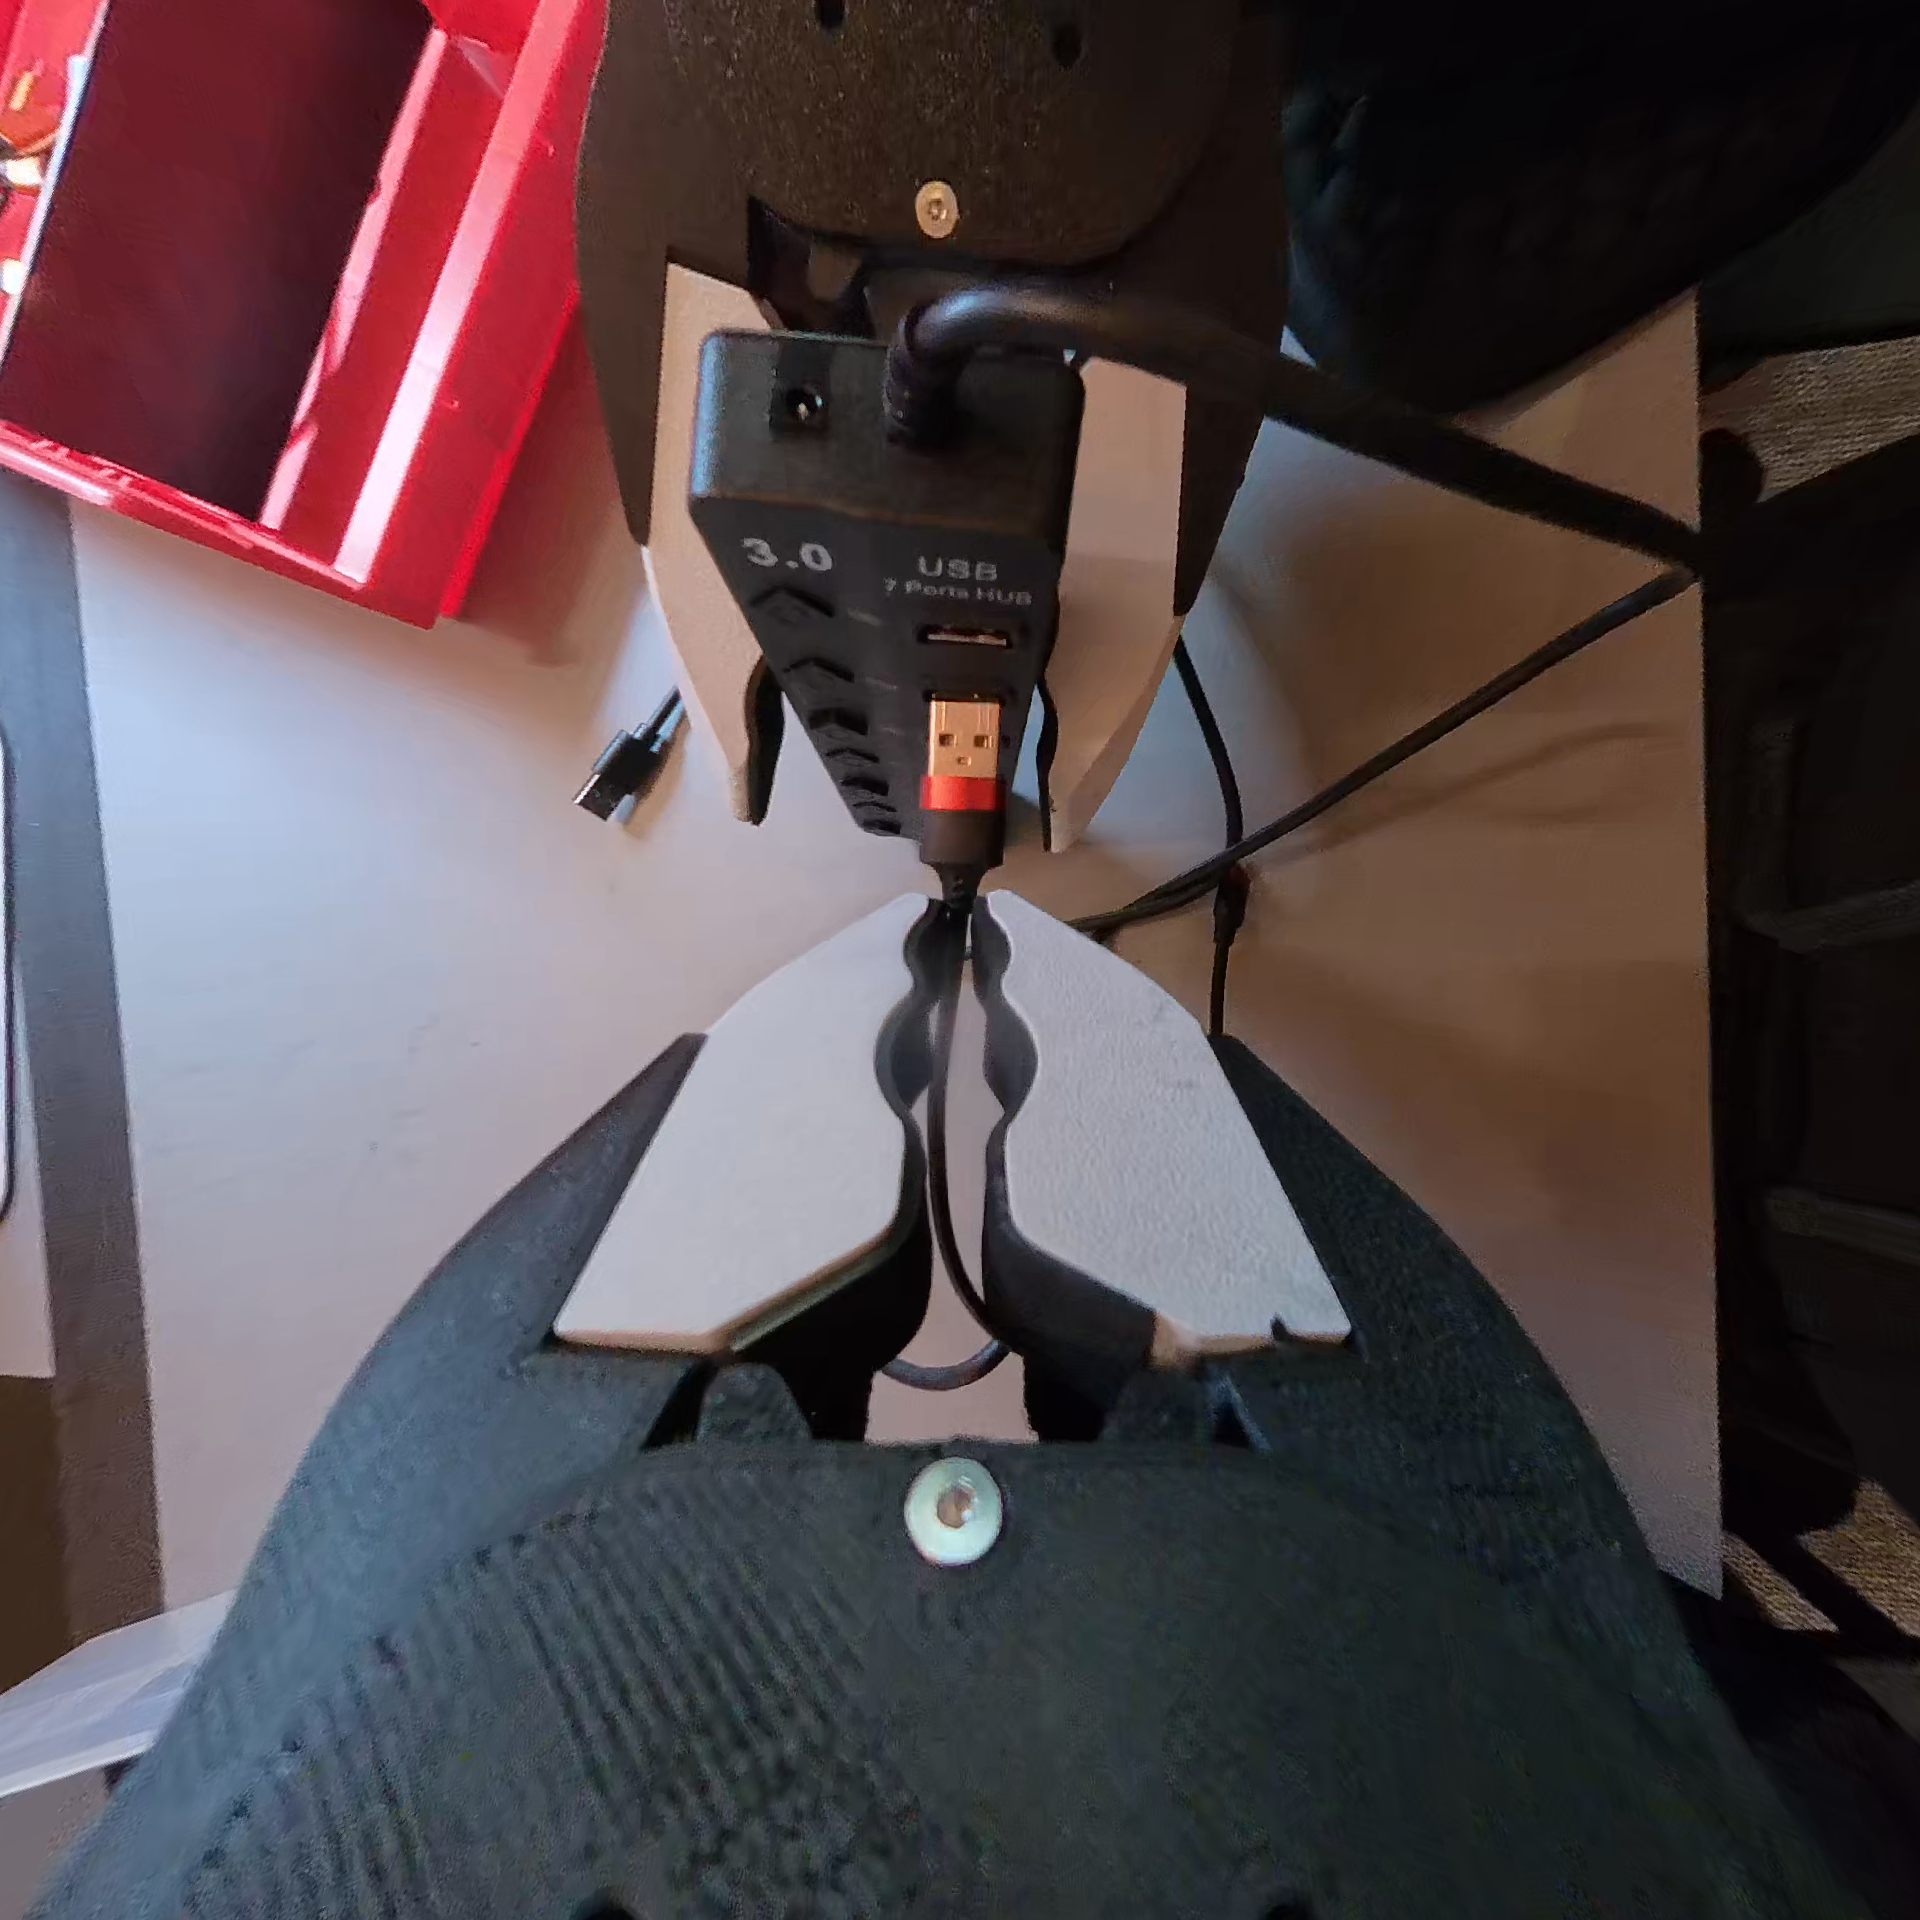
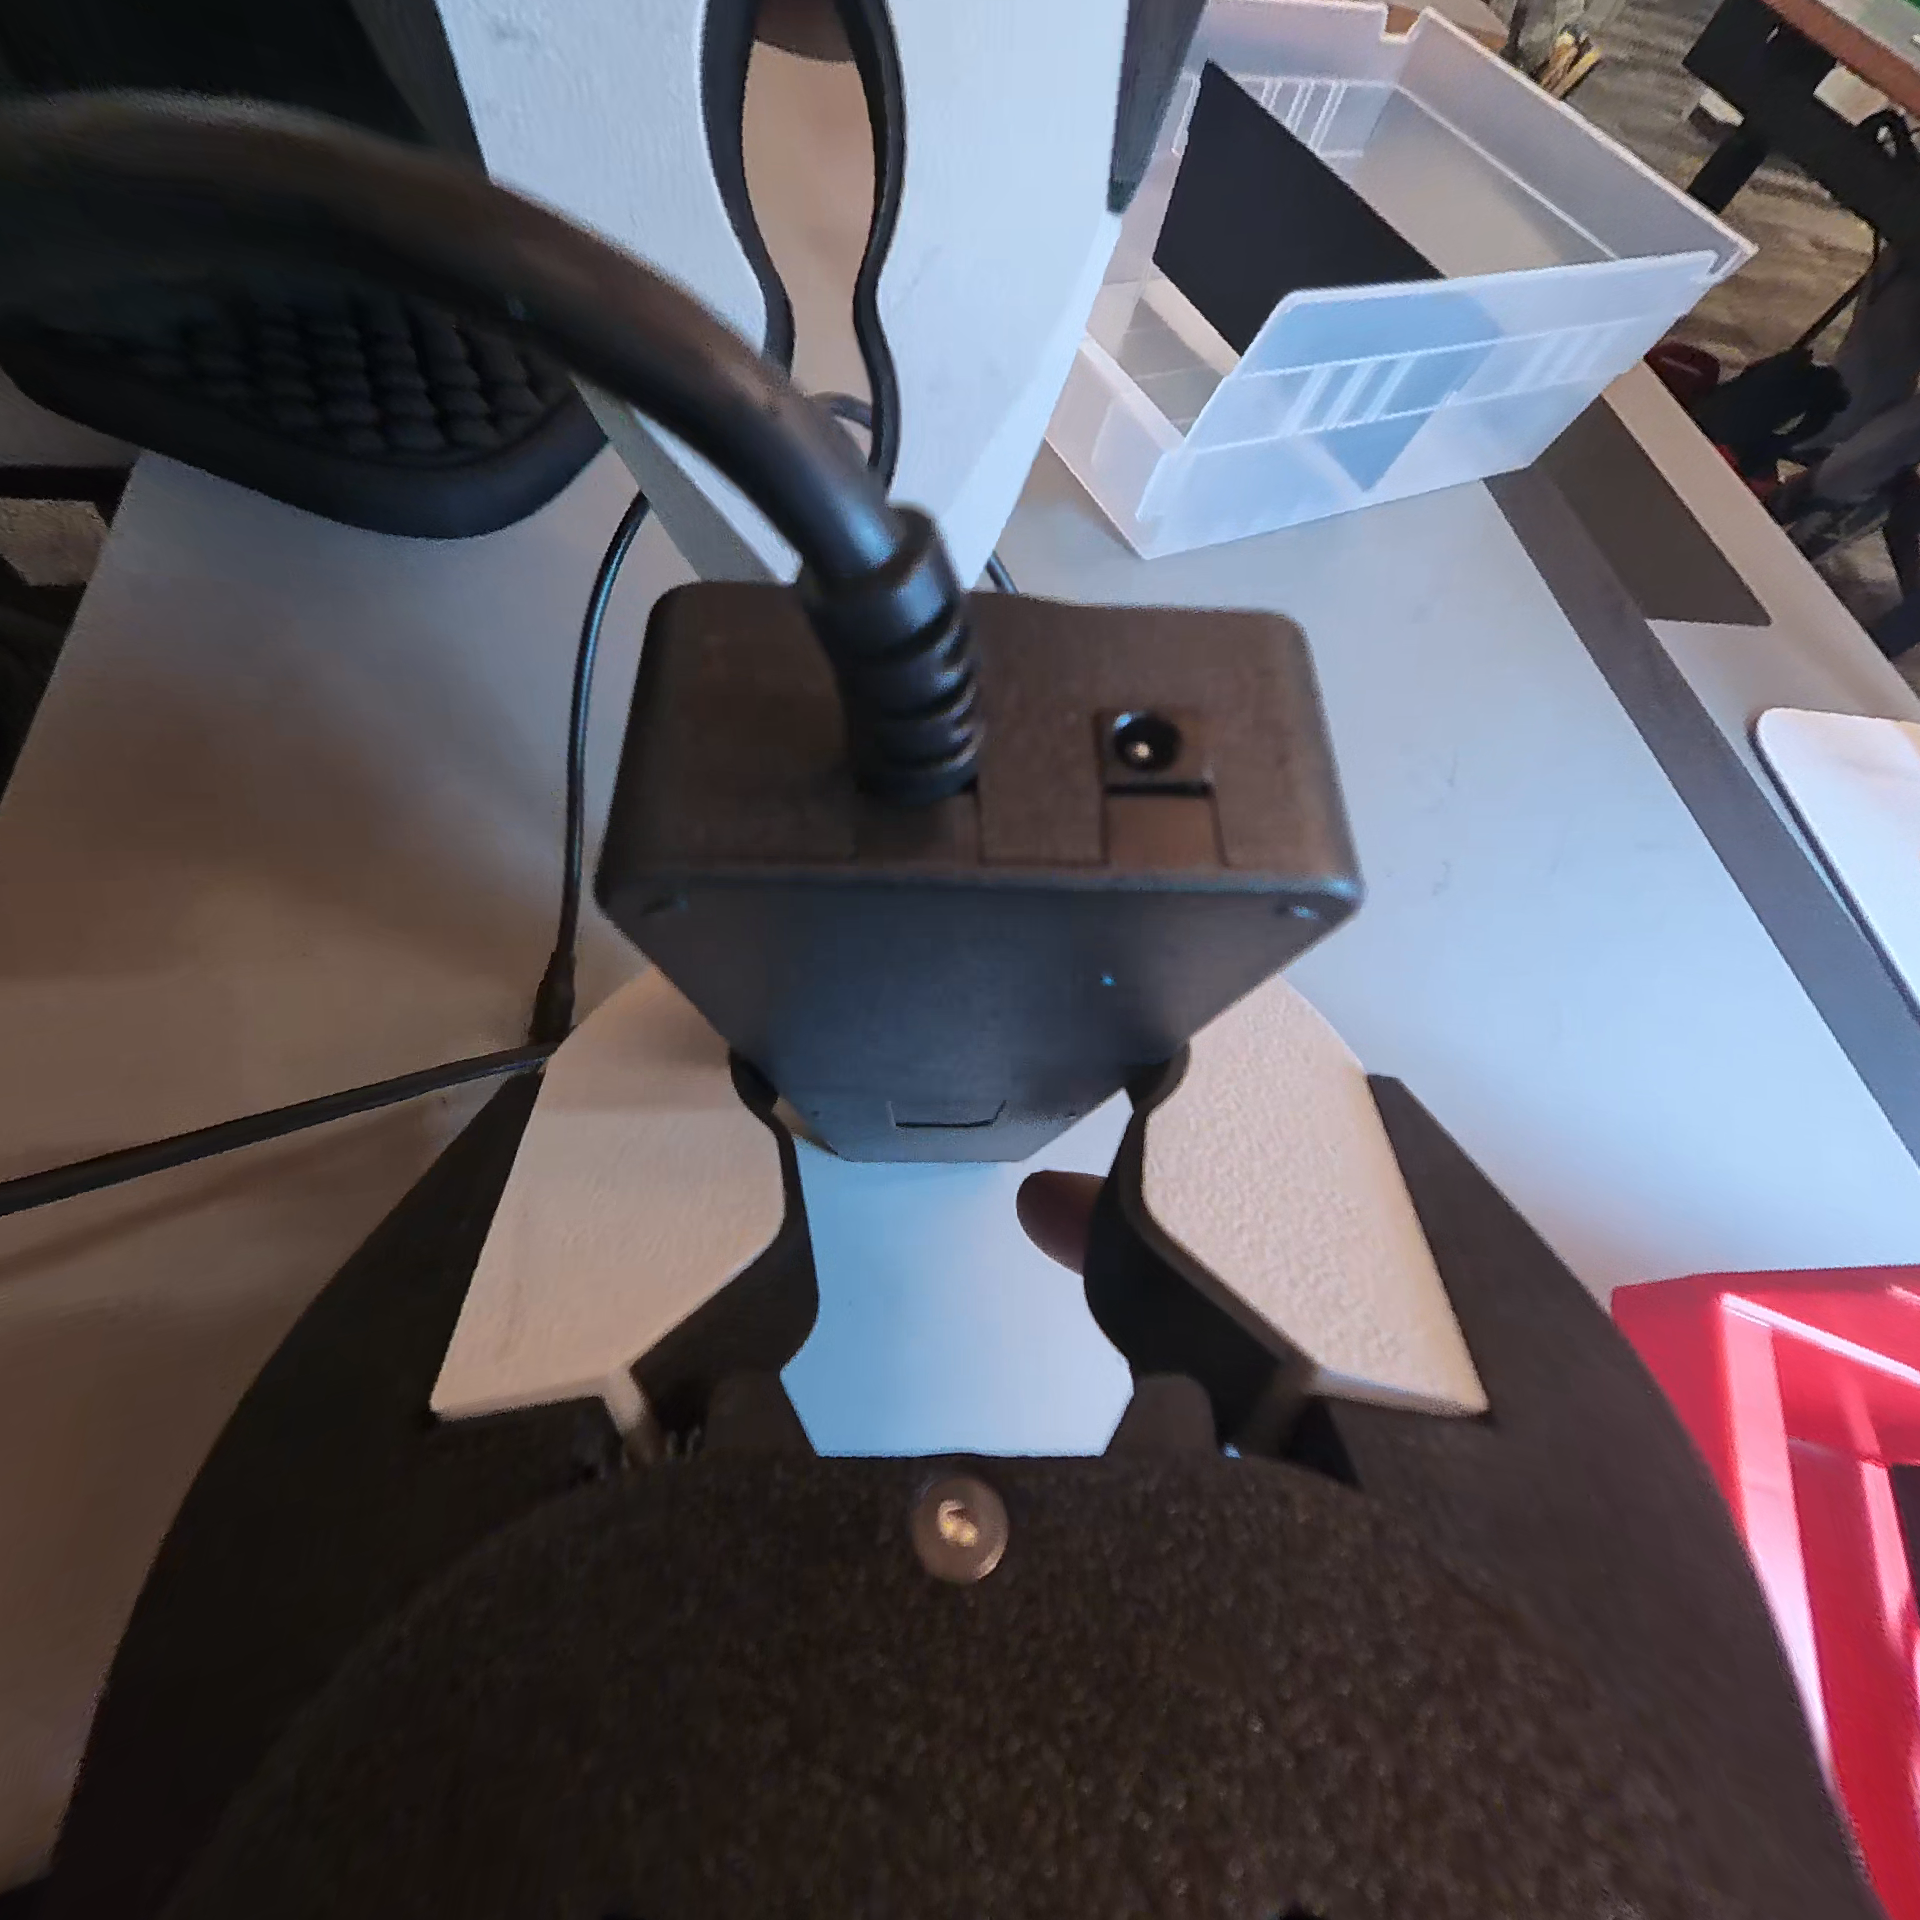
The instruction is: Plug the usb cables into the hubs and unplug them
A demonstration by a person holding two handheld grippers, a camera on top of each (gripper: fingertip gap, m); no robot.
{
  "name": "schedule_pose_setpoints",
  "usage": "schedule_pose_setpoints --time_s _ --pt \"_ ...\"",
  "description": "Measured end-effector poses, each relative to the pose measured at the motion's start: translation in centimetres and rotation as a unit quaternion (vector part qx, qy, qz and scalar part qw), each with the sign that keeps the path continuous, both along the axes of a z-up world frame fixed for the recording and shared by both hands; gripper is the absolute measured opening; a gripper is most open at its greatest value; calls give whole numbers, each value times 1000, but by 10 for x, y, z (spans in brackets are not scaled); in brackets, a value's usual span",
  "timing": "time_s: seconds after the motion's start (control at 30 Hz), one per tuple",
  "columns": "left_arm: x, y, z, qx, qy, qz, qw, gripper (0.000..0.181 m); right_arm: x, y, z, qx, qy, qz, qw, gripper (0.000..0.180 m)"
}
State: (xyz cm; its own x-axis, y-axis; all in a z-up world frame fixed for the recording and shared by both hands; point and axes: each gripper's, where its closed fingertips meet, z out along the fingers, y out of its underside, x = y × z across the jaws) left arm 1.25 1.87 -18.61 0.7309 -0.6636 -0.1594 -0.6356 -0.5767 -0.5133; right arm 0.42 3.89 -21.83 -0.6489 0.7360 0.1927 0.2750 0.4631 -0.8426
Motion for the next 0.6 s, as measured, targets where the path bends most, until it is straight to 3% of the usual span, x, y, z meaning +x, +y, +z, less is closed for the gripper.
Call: schedule_pose_setpoints --time_s 0.03,0.6 --pt "-1 0 1 5 7 0 1000 3 0 1 -1 4 -5 -3 1000 64" --pt "-7 -13 5 -4 27 -7 1000 3 -5 -11 -3 45 -59 -16 997 64"
